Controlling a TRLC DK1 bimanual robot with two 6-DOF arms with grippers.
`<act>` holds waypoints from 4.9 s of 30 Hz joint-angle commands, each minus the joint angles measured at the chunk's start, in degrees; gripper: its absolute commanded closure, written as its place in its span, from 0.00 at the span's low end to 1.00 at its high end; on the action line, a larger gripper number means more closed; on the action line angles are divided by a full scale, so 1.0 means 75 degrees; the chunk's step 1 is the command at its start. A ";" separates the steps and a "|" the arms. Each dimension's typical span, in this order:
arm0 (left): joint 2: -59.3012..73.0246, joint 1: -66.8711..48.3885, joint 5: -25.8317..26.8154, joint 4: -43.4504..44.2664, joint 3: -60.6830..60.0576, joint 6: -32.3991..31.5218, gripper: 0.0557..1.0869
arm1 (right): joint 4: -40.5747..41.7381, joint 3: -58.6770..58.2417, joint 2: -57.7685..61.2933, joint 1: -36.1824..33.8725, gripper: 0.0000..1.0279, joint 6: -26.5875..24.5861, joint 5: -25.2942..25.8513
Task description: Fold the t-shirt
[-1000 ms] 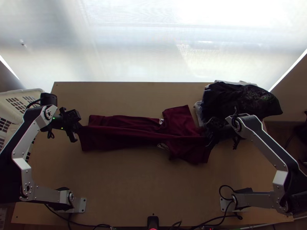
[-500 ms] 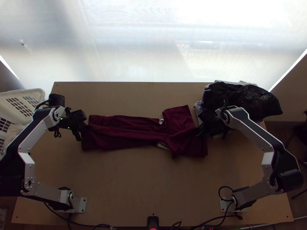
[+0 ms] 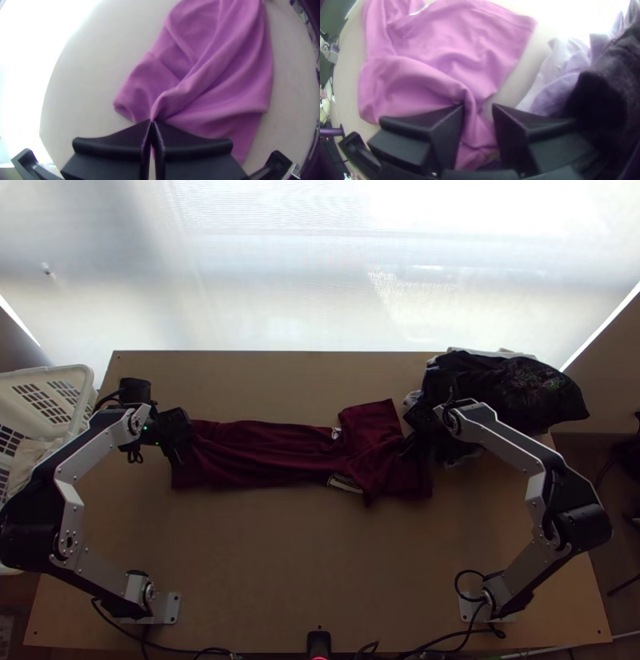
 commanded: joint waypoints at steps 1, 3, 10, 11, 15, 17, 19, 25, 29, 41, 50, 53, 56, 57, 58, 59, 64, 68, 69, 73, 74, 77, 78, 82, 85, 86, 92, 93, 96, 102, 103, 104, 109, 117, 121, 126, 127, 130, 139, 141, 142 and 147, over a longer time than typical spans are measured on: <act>0.0034 0.0334 -0.0053 -0.0166 0.0262 -0.0439 0.00 | 0.0126 -0.0052 0.0015 -0.0047 0.16 0.0330 0.0458; -0.0165 0.0451 -0.0017 -0.0212 0.0204 -0.0404 0.05 | 0.0032 -0.0087 -0.0161 -0.0047 0.04 0.0424 0.0470; -0.1055 0.0955 0.0381 -0.1244 0.0731 -0.0603 0.05 | -0.0449 -0.0016 -0.1391 -0.0058 0.04 0.0576 0.0470; -0.1126 0.1037 0.0486 -0.1431 0.0919 -0.0732 0.05 | -0.0589 0.0031 -0.1520 -0.0070 0.04 0.0600 0.0470; -0.1301 0.1400 0.0604 -0.1794 0.1130 -0.0462 0.05 | -0.1046 0.0124 -0.2071 0.0000 0.04 0.0764 0.0458; -0.1313 0.1669 0.0615 -0.1794 0.1141 -0.0345 0.05 | -0.1363 0.0218 -0.2282 0.0106 0.04 0.0799 0.0458; -0.1325 0.1845 0.0627 -0.1900 0.1141 -0.0369 0.05 | -0.1480 0.0277 -0.2540 0.0188 0.04 0.0940 0.0458; -0.1161 0.1775 0.0756 -0.3517 0.1387 -0.1658 0.05 | -0.1738 0.0312 -0.2903 0.0645 0.04 0.1303 0.0470; -0.0587 0.1763 0.1576 -0.5427 0.1762 -0.2185 0.05 | -0.1738 0.0101 -0.2961 0.0844 0.04 0.1385 0.0470; 0.1335 0.2701 0.3451 -0.6787 0.2676 -0.3029 0.05 | -0.1738 -0.0192 -0.3161 0.1395 0.04 0.1760 0.0458; 0.1839 0.2666 0.3967 -0.6494 0.2747 -0.3498 0.05 | -0.1749 -0.0380 -0.3360 0.1875 0.04 0.1783 0.0458; 0.1558 0.2642 0.4143 -0.6576 0.2712 -0.3755 0.05 | -0.1738 -0.0473 -0.3430 0.2028 0.05 0.1807 0.0470; 0.1265 0.2560 0.4178 -0.6376 0.2173 -0.3662 0.05 | -0.1738 -0.0591 -0.3407 0.2133 0.05 0.1795 0.0458; 0.1171 0.2560 0.4119 -0.6048 0.1938 -0.3685 0.05 | -0.1726 -0.0614 -0.3383 0.2180 0.04 0.1807 0.0458; 0.1171 0.2584 0.4072 -0.5826 0.1809 -0.3779 0.05 | -0.1703 -0.0626 -0.3372 0.2238 0.05 0.1807 0.0458; 0.1253 0.2607 0.4049 -0.5791 0.1786 -0.3837 0.05 | -0.1691 -0.0614 -0.3360 0.2274 0.05 0.1807 0.0470; 0.1628 0.2560 0.4049 -0.5521 0.1622 -0.3873 0.05 | -0.1679 -0.0579 -0.3360 0.2285 0.05 0.1795 0.0470; 0.1851 0.2701 0.4049 -0.5181 0.1610 -0.3873 0.05 | -0.1679 -0.0532 -0.3430 0.2274 0.05 0.1795 0.0470; 0.1898 0.2736 0.4049 -0.5146 0.1622 -0.3873 0.05 | -0.1679 -0.0544 -0.3465 0.2274 0.05 0.1795 0.0470; 0.2109 0.2771 0.4061 -0.5005 0.1598 -0.3884 0.05 | -0.1679 -0.0555 -0.3465 0.2297 0.05 0.1783 0.0458; 0.2144 0.2806 0.4061 -0.4947 0.1598 -0.3884 0.05 | -0.1679 -0.0544 -0.3465 0.2309 0.05 0.1783 0.0470; 0.2343 0.3064 0.4061 -0.4865 0.1751 -0.3919 0.05 | -0.1679 -0.0497 -0.3465 0.2309 0.05 0.1772 0.0470; 0.2390 0.3123 0.4061 -0.4876 0.1774 -0.3931 0.05 | -0.1679 -0.0497 -0.3465 0.2309 0.05 0.1760 0.0470; 0.2601 0.3146 0.4131 -0.4900 0.1786 -0.3919 0.05 | -0.1679 -0.0485 -0.3442 0.2309 0.05 0.1725 0.0470; 0.2718 0.3146 0.4295 -0.4912 0.1809 -0.3990 0.05 | -0.1679 -0.0462 -0.3418 0.2320 0.05 0.1713 0.0470; 0.2718 0.3123 0.4401 -0.4970 0.1821 -0.3990 0.05 | -0.1679 -0.0473 -0.3418 0.2309 0.05 0.1701 0.0470; 0.2730 0.2771 0.4658 -0.5275 0.1856 -0.4025 0.05 | -0.1679 -0.0473 -0.3418 0.2309 0.05 0.1678 0.0482; 0.2730 0.2748 0.4752 -0.5345 0.1903 -0.4072 0.05 | -0.1679 -0.0462 -0.3418 0.2309 0.05 0.1678 0.0482; 0.2765 0.2712 0.4881 -0.5462 0.2067 -0.4095 0.05 | -0.1679 -0.0485 -0.3418 0.2320 0.05 0.1678 0.0470; 0.2812 0.2654 0.4904 -0.5580 0.2114 -0.4095 0.05 | -0.1679 -0.0485 -0.3418 0.2320 0.05 0.1690 0.0470; 0.2812 0.2607 0.4940 -0.5580 0.2091 -0.4095 0.05 | -0.1679 -0.0485 -0.3418 0.2320 0.05 0.1690 0.0470; 0.2812 0.2560 0.4998 -0.5580 0.2067 -0.4095 0.05 | -0.1679 -0.0485 -0.3418 0.2320 0.05 0.1690 0.0470; 0.2788 0.2115 0.5115 -0.5591 0.2032 -0.4177 0.05 | -0.1679 -0.0485 -0.3442 0.2320 0.05 0.1678 0.0470; 0.2906 0.1459 0.5326 -0.5334 0.2044 -0.4505 0.05 | -0.1679 -0.0438 -0.3442 0.2320 0.05 0.1643 0.0482; 0.2999 0.1201 0.5373 -0.5111 0.2044 -0.4705 0.05 | -0.1691 -0.0438 -0.3454 0.2332 0.05 0.1643 0.0470; 0.3234 0.1142 0.5373 -0.4865 0.2044 -0.4845 0.05 | -0.1691 -0.0438 -0.3454 0.2332 0.05 0.1654 0.0470; 0.3292 0.1142 0.5373 -0.4830 0.2032 -0.4869 0.05 | -0.1679 -0.0450 -0.3430 0.2332 0.05 0.1654 0.0482; 0.3433 0.1084 0.5373 -0.4654 0.2032 -0.5033 0.14 | -0.1492 -0.0555 -0.3301 0.2367 0.05 0.1666 0.0728; 0.3550 0.1025 0.5678 -0.4560 0.2044 -0.5290 0.81 | -0.1058 0.0066 -0.2809 0.2695 0.11 0.1725 0.1302; 0.3550 0.1037 0.5854 -0.4654 0.2044 -0.5314 0.90 | -0.0953 0.0124 -0.2680 0.2766 0.13 0.1713 0.1337; 0.3538 0.1037 0.5877 -0.4689 0.2044 -0.5302 0.92 | -0.0953 0.0159 -0.2610 0.2860 0.14 0.1690 0.1349; 0.3409 0.1048 0.5889 -0.4771 0.2009 -0.5279 0.92 | -0.1175 0.0265 -0.2575 0.3211 0.14 0.1760 0.1396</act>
